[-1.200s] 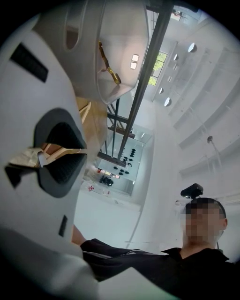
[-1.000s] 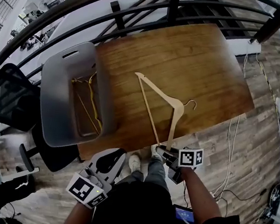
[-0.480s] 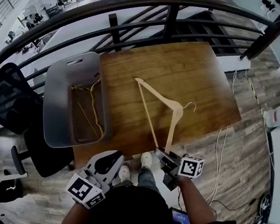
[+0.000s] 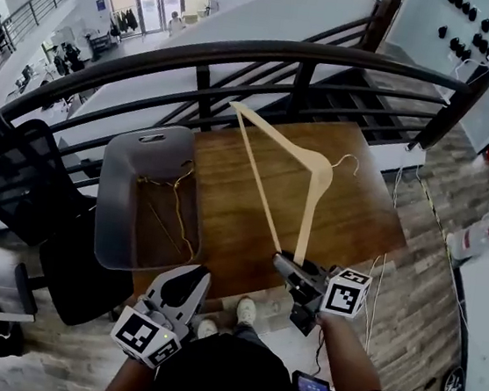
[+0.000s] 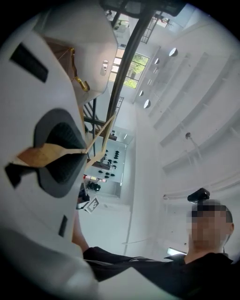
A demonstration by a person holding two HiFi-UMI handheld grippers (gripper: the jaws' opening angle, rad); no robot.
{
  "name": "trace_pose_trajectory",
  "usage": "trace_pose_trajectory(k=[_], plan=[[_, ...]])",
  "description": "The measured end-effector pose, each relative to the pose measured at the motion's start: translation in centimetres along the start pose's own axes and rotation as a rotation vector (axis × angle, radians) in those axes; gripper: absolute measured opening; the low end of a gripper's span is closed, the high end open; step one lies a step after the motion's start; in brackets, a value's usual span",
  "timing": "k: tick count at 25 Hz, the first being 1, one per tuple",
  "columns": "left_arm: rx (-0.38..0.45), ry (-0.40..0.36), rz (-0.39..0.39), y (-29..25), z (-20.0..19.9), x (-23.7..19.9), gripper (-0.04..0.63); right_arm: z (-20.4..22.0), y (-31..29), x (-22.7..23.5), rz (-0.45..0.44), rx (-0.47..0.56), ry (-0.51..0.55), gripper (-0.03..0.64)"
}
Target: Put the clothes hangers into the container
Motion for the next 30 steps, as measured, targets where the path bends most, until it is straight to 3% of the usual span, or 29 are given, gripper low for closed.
trace_pose_trajectory(k=[6,13,16,21,27,30], plan=[[0.076,-0.041,-0.088,1.6,-2.7,-1.8,0.037,-0.3,-4.4,-4.4,-0.062,-0.132,-0.009,0.06],[0.132,-0.052,-0.215,4.0,-3.8,-3.2,0.037,1.9,-8.2,-6.8,-0.047,-0.37,0.106,0.057],[0.148,-0.058,-0.252,5.2,-4.4,-3.1,0.037,2.7,-9.1,-7.4,-0.015,-0.473,0.165,0.06],[0.17,-0.073,-0.315,7.9,-5.1,-3.7,0.037,3.8,-11.4,-7.7,0.032,-0.599,0.158,0.057],[0.187,-0.081,-0.403,11.0,-5.4,-4.6,0.037,4.7,-15.2,-7.3,0.091,-0.675,0.355,0.057],[0.192,-0.078,-0.433,12.2,-5.6,-5.1,0.037,5.1,-16.9,-7.4,0.113,-0.701,0.383,0.055]])
Point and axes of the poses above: the fingertips, and each gripper's own axes: y backward along the fingers, x to its right, z out of its underside, the point moved 4 cm from there along y, backward along the fingers, and after that the axes turned 13 degrees about x, right-handed, at the moved point
